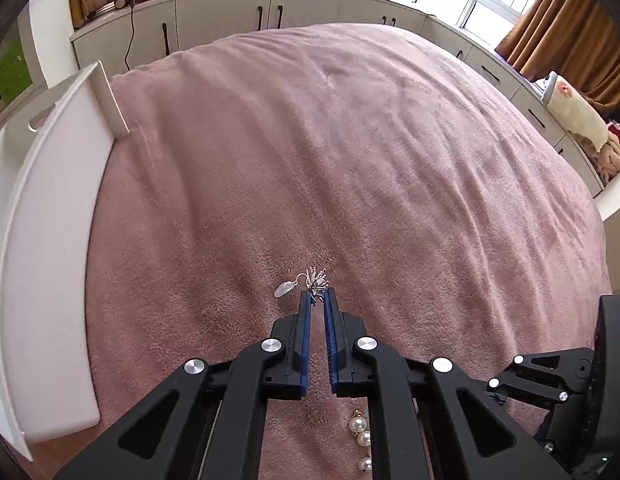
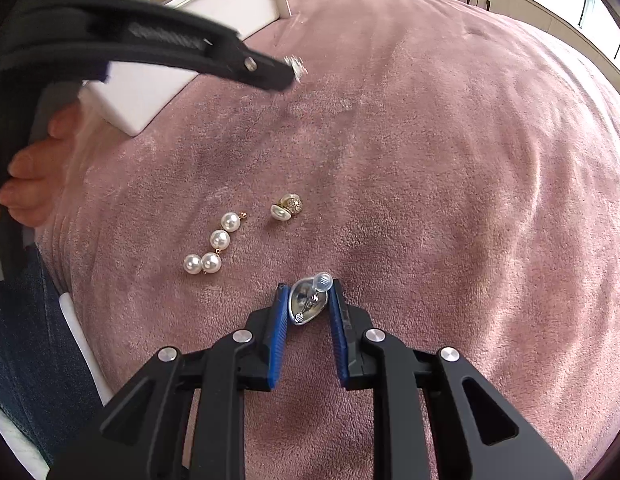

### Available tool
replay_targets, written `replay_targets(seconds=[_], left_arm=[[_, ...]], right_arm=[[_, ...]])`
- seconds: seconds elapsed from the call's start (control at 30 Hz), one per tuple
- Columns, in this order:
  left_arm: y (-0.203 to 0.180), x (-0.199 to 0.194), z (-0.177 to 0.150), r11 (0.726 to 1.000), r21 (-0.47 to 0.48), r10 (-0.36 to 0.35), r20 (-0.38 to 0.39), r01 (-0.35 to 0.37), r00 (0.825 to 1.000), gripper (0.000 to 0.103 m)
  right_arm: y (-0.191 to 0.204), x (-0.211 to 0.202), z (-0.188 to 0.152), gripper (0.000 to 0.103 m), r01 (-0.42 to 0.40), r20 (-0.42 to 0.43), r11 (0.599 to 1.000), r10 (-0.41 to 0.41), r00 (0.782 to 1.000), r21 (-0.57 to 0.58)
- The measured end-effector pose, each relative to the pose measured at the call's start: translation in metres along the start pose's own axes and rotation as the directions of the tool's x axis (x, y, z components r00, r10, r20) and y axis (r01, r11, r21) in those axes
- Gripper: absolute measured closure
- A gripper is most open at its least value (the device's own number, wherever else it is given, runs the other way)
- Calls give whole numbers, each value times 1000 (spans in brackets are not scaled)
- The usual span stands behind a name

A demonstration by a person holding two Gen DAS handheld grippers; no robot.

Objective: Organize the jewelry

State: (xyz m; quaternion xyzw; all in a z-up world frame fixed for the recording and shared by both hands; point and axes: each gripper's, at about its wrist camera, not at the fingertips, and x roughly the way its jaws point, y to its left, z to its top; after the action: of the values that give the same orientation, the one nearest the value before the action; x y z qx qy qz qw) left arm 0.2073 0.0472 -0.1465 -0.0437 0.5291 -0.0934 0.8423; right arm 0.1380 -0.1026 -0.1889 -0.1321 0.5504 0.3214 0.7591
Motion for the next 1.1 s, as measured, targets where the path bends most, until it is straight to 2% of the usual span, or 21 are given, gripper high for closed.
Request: replay_targets(seconds=[0.27,0.37,0.5,0.67,0.77,1.0,1.1], left_arm=[[14,-67,14,998,-38,-39,130,44,991,91],[22,-98,20,1000,-16,-11,181,15,983,91],[36,-131,27,1000,-21,25,243,-20,970,91],[70,-163,26,995,-72,91,276,-74,957,91],[101,-176,20,985,-141,139,266,-104,954,91],[153,-197,9,960,-243,204,276,-138,939,91],[164,-202,3,954,-268,211,280,-135,936,91]], right_arm=[[-4,-25,10,82,-34,48,999,31,998,42],[1,-42,23,82,-29,87,999,27,996,26],[10,-69,52,82,-68,166,998,66,984,9],[35,-97,102,82,-100,262,993,112,958,-58],[53,-102,134,82,-113,298,989,137,945,-98],[96,-106,203,82,-159,336,974,205,919,-160],[109,-108,218,82,-154,345,971,210,915,-182]])
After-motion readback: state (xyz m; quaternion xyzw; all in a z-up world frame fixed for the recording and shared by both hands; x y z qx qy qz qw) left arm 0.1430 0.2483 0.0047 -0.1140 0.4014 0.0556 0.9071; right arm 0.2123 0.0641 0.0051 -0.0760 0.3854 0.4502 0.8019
